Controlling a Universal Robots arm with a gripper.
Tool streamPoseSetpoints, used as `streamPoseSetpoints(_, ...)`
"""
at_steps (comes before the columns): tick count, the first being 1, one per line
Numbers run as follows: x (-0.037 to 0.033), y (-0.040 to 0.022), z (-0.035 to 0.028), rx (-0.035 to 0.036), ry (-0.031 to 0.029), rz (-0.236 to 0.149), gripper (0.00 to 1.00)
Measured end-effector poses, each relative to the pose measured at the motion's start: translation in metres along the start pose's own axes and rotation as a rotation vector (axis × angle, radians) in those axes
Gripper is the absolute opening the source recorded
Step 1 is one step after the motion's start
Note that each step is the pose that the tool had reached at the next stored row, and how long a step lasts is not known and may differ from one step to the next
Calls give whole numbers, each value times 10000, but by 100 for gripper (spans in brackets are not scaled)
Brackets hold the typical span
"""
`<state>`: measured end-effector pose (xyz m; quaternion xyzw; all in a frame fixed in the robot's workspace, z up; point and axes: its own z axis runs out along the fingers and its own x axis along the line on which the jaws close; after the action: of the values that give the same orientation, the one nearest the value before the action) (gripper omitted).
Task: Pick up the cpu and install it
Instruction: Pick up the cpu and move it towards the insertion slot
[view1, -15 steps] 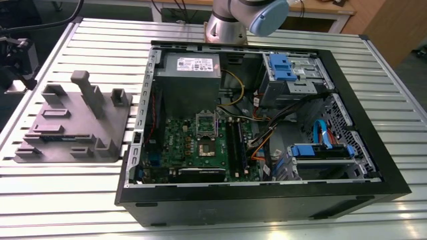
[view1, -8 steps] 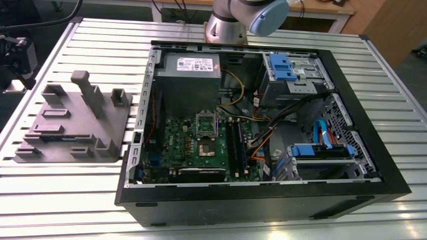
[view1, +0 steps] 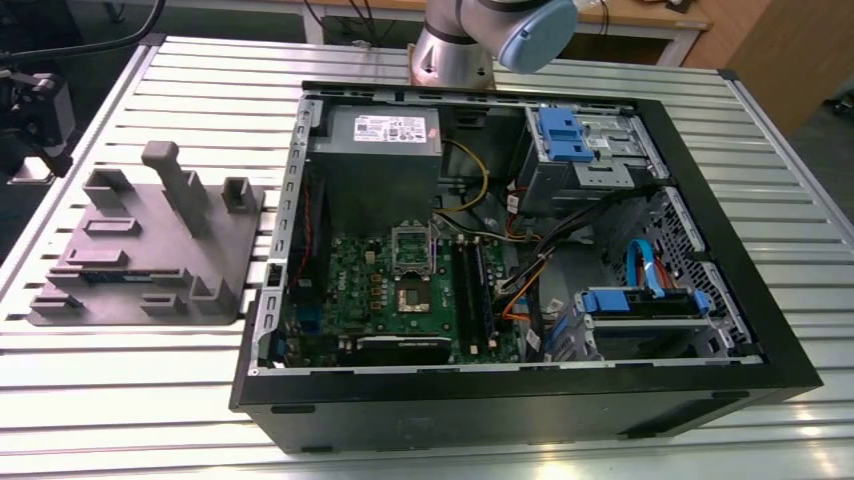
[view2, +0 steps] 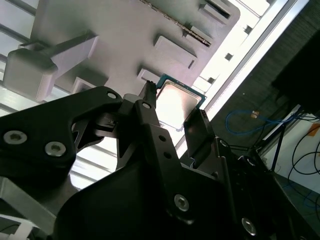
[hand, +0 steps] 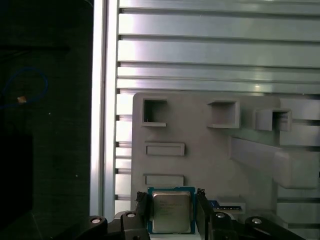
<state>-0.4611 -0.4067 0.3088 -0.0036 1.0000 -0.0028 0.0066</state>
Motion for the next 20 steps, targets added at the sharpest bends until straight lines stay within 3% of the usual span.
streamPoseSetpoints(10,0,-1,-20,-3,1,0,47)
streamPoseSetpoints(20,-2,-1,-102,-3,1,0,47)
